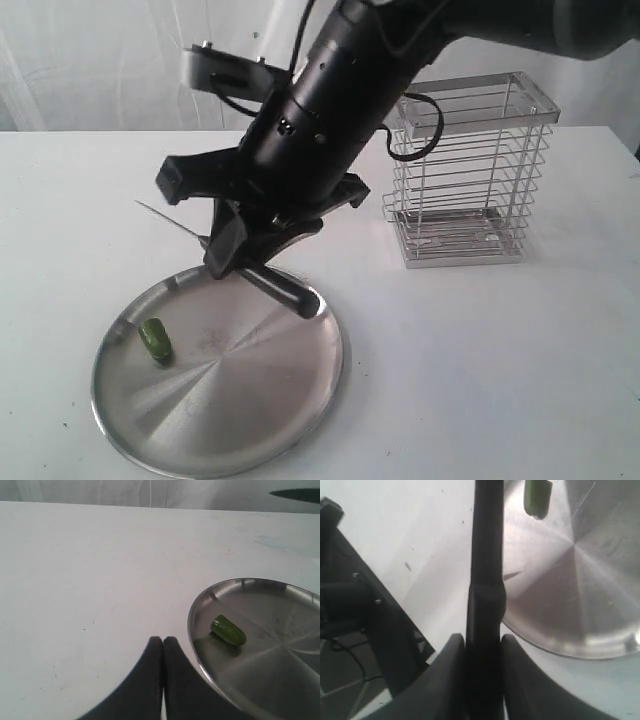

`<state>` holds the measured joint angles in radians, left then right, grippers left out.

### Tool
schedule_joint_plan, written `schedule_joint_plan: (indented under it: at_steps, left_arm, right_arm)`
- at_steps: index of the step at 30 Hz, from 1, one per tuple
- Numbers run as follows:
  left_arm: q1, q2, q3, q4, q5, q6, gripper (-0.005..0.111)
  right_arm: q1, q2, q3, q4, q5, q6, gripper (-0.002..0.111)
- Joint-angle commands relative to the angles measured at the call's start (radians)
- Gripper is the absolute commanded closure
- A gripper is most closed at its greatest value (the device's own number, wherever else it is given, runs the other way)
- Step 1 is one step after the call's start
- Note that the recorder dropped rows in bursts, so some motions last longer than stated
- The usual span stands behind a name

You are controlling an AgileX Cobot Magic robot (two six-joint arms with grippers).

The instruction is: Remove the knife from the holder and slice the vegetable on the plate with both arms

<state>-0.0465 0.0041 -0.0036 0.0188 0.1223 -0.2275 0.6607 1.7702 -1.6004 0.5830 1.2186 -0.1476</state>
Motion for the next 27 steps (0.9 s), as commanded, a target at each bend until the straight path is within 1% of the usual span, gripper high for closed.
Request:
schedule_joint_plan:
  at_steps: [1,5,8,9,13,15,18,20,25,27]
  left_arm:
    - [-0.005,-0.004,0.004,-0.006,0.002,-0.001,0.107]
    - [-0.005,-0.004,0.004,-0.006,0.002,-0.001,0.107]
    - [-0.005,-0.004,0.004,-0.006,0.002,-0.001,0.107]
    - [-0.005,-0.004,0.004,-0.006,0.002,-0.001,0.107]
    - [-0.005,-0.004,0.004,-0.006,0.002,-0.001,0.107]
    - [-0.005,-0.004,0.004,-0.006,0.002,-0.001,0.107]
    - [-0.005,-0.004,0.004,-0.006,0.002,-0.001,0.107]
    - [-0.005,-0.004,0.004,-0.006,0.002,-0.001,0.107]
    - [-0.005,-0.004,0.004,-0.006,0.002,-0.001,0.107]
    - [-0.005,-0.004,0.004,-0.006,0.002,-0.001,0.107]
  right_arm:
    - [-0.092,-0.013,0.063,0.165,0.002,-0.204,0.108]
    - [-0.152,-0.013,0.186,0.185,0.002,-0.272,0.108]
    - [-0.180,-0.023,0.309,0.246,0.002,-0.360,0.108]
    - [-0.183,-0.034,0.369,0.285,0.002,-0.411,0.108]
    - [-0.183,-0.055,0.518,0.371,0.002,-0.582,0.108]
    - [-0.183,-0.055,0.575,0.436,0.002,-0.705,0.108]
    - [-0.183,-0.055,0.619,0.497,0.002,-0.829,0.108]
    - [-0.183,-0.055,0.625,0.504,0.002,-0.836,0.108]
    - [-0.183,-0.055,0.625,0.491,0.002,-0.686,0.108]
    - [-0.183,-0.055,0.625,0.489,0.002,-0.675,0.108]
